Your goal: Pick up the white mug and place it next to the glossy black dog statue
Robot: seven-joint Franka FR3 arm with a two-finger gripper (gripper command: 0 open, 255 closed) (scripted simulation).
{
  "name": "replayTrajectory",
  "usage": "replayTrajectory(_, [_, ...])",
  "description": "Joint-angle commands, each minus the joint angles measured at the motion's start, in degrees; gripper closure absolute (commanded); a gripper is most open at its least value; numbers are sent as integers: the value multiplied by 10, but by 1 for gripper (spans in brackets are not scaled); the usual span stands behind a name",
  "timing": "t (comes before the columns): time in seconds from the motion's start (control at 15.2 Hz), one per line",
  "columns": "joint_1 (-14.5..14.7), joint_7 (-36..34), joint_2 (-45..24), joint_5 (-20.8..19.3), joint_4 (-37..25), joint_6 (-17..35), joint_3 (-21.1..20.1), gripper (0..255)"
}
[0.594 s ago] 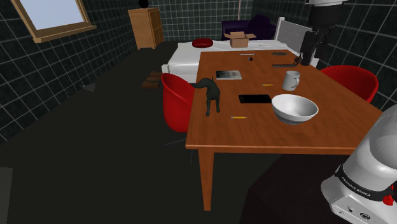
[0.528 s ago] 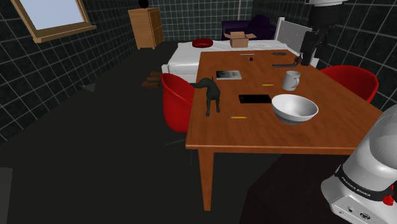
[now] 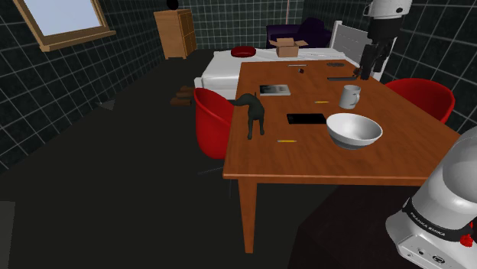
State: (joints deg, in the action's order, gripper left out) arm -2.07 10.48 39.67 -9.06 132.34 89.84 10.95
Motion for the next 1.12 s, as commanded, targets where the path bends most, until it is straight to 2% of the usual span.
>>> replayTrajectory(0.0, [-5, 30, -19, -14, 3, 26, 27, 0])
replayTrajectory(0.33, [-10, 100, -90, -32, -20, 82, 90, 0])
replayTrajectory(0.59, [-10, 158, -158, -31, -51, 125, 140, 0])
replayTrajectory(0.86, [-8, 223, -238, -11, -94, 163, 188, 0])
replayTrajectory(1.06, [-8, 277, -306, 18, -134, 187, 221, 0])
